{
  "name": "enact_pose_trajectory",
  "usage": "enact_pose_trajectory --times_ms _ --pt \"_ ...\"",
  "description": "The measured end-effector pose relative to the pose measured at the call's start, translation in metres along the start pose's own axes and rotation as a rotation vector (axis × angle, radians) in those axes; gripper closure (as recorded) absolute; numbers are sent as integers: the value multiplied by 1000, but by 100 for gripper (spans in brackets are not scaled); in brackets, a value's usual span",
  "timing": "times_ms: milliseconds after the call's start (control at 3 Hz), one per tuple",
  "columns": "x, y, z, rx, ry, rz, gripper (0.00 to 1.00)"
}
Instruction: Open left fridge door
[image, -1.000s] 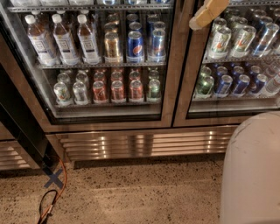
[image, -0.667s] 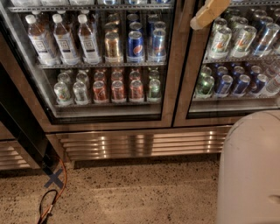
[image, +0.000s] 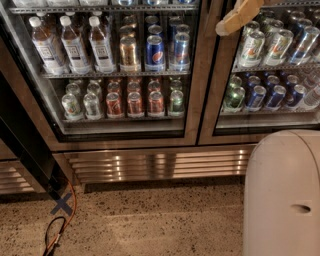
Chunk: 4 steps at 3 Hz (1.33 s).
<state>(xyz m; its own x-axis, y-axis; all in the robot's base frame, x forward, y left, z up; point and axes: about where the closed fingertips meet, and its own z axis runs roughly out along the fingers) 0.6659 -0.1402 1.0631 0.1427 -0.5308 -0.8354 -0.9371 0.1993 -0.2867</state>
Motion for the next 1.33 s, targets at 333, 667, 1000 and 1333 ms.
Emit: enact_pose_trajectory --times_ms 333,667,1000,1333 --pt "0 -9 -2 1 -198 50 0" --pt "-2 -10 -3 -5 -266 62 0" --pt "-2 -10 -3 -5 -267 62 0" --pt "0 -11 -1 -4 -255 66 0"
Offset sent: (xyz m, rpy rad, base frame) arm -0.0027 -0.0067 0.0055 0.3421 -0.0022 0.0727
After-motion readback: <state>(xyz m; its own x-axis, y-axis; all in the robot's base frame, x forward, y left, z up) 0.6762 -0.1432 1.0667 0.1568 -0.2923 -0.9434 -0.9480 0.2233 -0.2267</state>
